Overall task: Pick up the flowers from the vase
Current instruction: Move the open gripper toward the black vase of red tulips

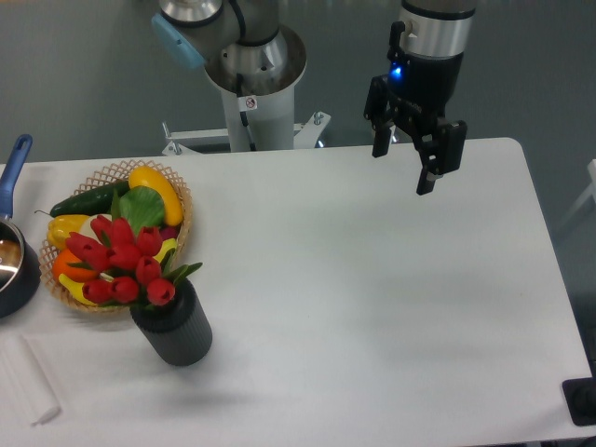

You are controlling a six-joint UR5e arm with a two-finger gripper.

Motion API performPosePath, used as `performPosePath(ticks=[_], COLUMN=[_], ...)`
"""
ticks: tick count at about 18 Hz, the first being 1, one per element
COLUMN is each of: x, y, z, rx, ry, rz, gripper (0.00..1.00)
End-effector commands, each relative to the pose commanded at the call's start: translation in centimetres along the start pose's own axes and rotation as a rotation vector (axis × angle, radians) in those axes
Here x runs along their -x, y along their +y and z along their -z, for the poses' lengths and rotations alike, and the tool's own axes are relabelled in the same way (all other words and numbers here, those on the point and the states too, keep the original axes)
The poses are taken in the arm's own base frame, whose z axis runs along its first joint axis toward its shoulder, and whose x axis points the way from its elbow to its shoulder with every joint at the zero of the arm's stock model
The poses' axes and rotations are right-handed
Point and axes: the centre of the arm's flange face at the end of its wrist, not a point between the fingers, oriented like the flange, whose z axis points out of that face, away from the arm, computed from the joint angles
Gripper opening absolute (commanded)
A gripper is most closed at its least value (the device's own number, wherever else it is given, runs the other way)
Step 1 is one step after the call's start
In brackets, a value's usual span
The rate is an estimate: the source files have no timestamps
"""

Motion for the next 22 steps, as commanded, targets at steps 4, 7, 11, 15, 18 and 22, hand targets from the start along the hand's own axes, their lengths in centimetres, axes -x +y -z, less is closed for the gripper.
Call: performPosePath(ticks=[4, 7, 11, 15, 18, 22], x=[0.0, -0.1, -1.1, -1.1, -1.2, -1.7], y=[0.0, 0.0, 0.2, -0.3, -0.7, -1.1], z=[0.0, -0.1, -1.2, -1.7, -1.7, -2.7], rx=[0.003, -0.008, -0.022, -0.076, -0.089, -0.097], ry=[-0.001, 0.001, -0.002, -0.024, -0.020, 0.005], rz=[-0.010, 0.002, 0.005, 0.100, 0.202, 0.257], gripper=[1.00, 1.00, 1.00, 1.00, 1.00, 1.00])
